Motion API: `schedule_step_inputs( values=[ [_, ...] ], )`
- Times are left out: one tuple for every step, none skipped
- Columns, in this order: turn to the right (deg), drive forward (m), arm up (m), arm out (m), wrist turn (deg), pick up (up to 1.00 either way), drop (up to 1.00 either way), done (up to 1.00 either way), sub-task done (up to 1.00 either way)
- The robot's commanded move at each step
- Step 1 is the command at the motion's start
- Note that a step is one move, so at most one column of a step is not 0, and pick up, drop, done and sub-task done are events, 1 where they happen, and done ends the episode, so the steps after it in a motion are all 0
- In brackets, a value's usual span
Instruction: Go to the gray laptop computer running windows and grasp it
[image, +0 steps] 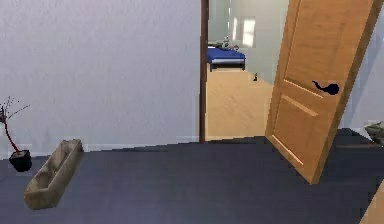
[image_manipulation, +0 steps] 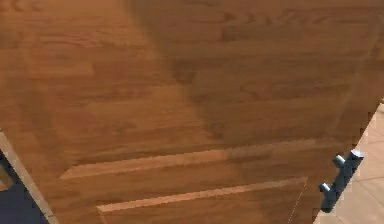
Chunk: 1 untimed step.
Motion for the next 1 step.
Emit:
schedule_step_inputs(
  values=[
    [0.0, 0.40, 0.00, 0.00, 0.0, 0.00, 0.00, 0.00, 0.00]
  ],
)
